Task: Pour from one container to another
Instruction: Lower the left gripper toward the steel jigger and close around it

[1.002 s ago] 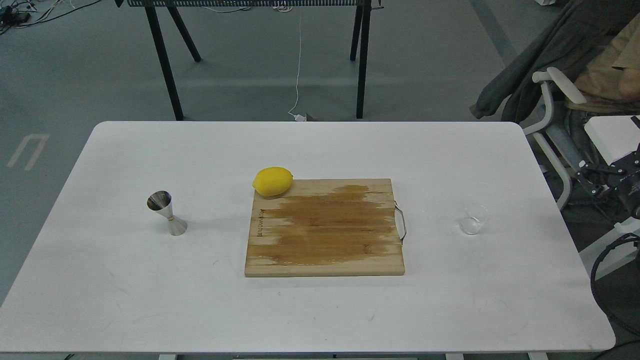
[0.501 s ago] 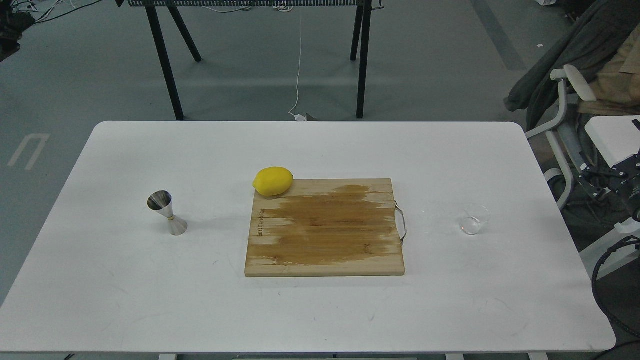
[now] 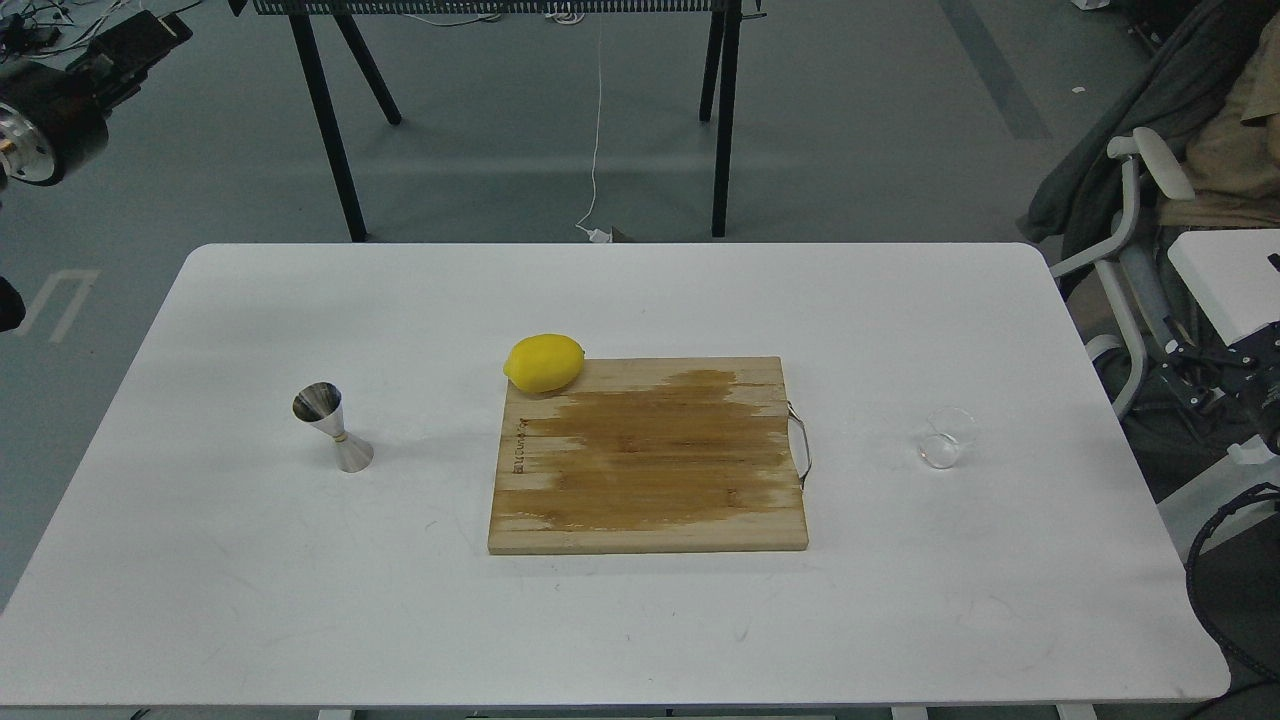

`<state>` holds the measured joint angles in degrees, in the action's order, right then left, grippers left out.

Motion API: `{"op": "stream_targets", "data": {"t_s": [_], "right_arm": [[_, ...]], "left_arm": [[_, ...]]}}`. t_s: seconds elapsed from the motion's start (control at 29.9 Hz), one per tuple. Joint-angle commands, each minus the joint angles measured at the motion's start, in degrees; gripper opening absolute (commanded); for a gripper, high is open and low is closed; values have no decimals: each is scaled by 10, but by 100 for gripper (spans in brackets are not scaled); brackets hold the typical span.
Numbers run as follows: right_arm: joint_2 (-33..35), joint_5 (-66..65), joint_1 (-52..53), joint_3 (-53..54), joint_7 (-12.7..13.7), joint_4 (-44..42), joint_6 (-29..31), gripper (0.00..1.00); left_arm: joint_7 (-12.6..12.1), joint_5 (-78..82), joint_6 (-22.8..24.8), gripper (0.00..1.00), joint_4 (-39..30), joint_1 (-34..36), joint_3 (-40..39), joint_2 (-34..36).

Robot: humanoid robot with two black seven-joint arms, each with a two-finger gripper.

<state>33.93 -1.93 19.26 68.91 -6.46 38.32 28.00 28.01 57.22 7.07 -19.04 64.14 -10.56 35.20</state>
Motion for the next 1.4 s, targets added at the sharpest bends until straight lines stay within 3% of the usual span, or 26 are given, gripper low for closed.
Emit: {"op": "stream_targets", "data": {"t_s": [0.0,0.43,0.74,1.04,1.37], "right_arm": [[0,0,0,0,0,-2,0,99],[0,0,-1,0,0,-18,0,99],[-2,0,0,-1,0,-18,0,99],[-2,0,1,0,0,-18,0,99],[-2,0,1,-2,0,-21,0,99]], "left_arm": [[0,1,-52,100,-100,-16,6,17],[0,133,-351,100,-296,-132,10,111],[0,183,-351,100,-444,-251,9,223],[0,192,-351,98,-452,-368,4,218],[0,192,-351,98,-449,-435,2,187]]}}
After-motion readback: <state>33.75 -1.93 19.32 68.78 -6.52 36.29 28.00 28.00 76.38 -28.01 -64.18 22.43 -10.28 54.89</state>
